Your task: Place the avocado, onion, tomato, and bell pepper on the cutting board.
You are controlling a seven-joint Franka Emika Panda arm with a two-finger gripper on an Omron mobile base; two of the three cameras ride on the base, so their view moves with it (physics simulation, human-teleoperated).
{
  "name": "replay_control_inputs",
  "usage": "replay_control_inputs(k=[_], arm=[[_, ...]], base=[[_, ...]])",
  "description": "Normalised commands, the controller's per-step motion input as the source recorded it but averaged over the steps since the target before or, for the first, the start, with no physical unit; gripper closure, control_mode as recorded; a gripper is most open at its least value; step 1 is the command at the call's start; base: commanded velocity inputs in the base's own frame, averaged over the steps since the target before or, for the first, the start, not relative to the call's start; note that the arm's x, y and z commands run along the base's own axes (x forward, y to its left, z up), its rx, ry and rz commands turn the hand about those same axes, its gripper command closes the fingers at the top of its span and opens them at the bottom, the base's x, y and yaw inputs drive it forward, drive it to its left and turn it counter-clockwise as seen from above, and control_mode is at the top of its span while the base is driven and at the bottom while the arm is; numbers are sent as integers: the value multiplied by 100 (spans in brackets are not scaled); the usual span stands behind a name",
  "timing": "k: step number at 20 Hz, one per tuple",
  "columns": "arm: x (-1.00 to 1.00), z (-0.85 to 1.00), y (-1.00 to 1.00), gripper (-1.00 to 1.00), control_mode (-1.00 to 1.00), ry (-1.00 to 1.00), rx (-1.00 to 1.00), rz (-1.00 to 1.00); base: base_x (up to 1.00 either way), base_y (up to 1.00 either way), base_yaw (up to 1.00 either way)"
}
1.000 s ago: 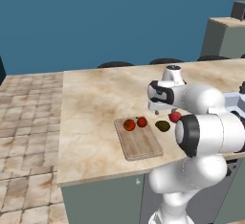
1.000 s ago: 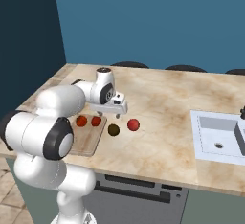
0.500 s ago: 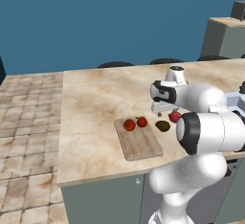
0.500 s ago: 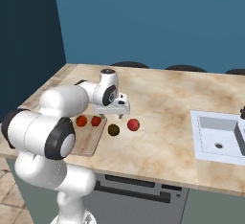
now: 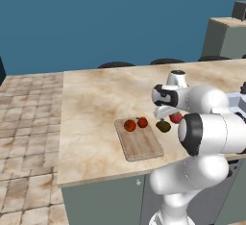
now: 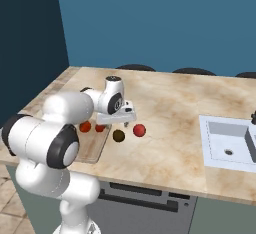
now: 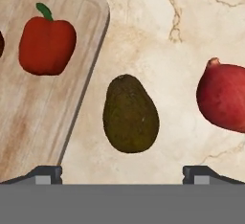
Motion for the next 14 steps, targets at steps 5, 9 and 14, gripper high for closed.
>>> replay_control_inputs(k=[5, 9, 14], arm=[[-1, -27, 1, -100, -100, 0, -1, 17], [25, -35, 7, -100, -100, 0, -1, 12], [27, -24, 2, -100, -100, 0, 0, 11]], base=[[0, 0, 0], [0, 0, 0], [0, 0, 0]])
